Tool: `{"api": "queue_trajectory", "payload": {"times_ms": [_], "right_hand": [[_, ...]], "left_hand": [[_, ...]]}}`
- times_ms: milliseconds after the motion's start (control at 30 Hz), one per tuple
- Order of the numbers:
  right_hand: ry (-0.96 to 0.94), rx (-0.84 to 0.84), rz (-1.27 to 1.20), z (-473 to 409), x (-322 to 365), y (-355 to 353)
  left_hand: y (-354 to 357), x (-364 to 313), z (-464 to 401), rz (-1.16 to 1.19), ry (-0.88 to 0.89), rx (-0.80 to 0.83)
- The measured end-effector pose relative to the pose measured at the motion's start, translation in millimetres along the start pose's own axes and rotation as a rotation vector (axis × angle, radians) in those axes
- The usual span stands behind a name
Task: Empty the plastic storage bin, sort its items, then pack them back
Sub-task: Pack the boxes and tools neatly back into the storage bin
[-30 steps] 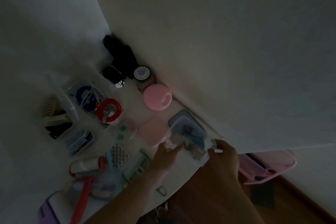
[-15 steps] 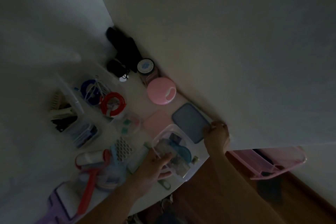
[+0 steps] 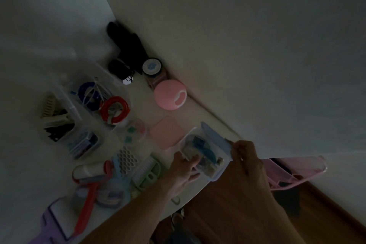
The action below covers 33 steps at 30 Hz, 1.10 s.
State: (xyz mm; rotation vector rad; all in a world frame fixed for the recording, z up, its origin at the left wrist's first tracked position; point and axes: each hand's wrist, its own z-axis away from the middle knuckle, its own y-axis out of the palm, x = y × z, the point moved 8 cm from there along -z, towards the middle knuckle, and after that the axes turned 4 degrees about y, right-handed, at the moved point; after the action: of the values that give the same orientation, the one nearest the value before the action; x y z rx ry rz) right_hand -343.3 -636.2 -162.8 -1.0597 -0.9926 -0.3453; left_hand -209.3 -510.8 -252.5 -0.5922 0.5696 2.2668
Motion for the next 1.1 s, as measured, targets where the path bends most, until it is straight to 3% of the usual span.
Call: {"api": "queue_trajectory", "payload": {"times_ms": [133, 333, 433, 567, 667, 800, 933, 1100], "right_hand": [[-0.094, 0.128, 0.065, 8, -13, 16], [-0.241, 0.125, 0.279, 17, -37, 36], [-0.401, 0.168, 0.334, 25, -33, 52], [-0.481, 0.189, 0.344, 34, -23, 59], [-0.433, 0.148, 0.365, 33, -22, 57], [-0.201, 0.100, 0.532, 5, -27, 59], [-0.085, 0.221, 0.594, -5, -40, 77], [-0.070, 0.187, 0.568, 0, -43, 73]], "left_hand": [[13, -1, -14, 0.063, 0.015, -0.028], [-1, -2, -11, 0.056, 0.005, -0.164], [-14, -4, -10, 0.079, 0.016, -0.248], [-33, -5, -13, -0.045, 0.165, -0.368], [-35, -5, -15, 0.020, 0.248, -0.339], [-35, -8, -17, 0.106, 0.301, -0.294], [-41, -8, -20, -0.041, 0.366, -0.283], [-53, 1, -25, -0.344, 0.397, -0.316]]}}
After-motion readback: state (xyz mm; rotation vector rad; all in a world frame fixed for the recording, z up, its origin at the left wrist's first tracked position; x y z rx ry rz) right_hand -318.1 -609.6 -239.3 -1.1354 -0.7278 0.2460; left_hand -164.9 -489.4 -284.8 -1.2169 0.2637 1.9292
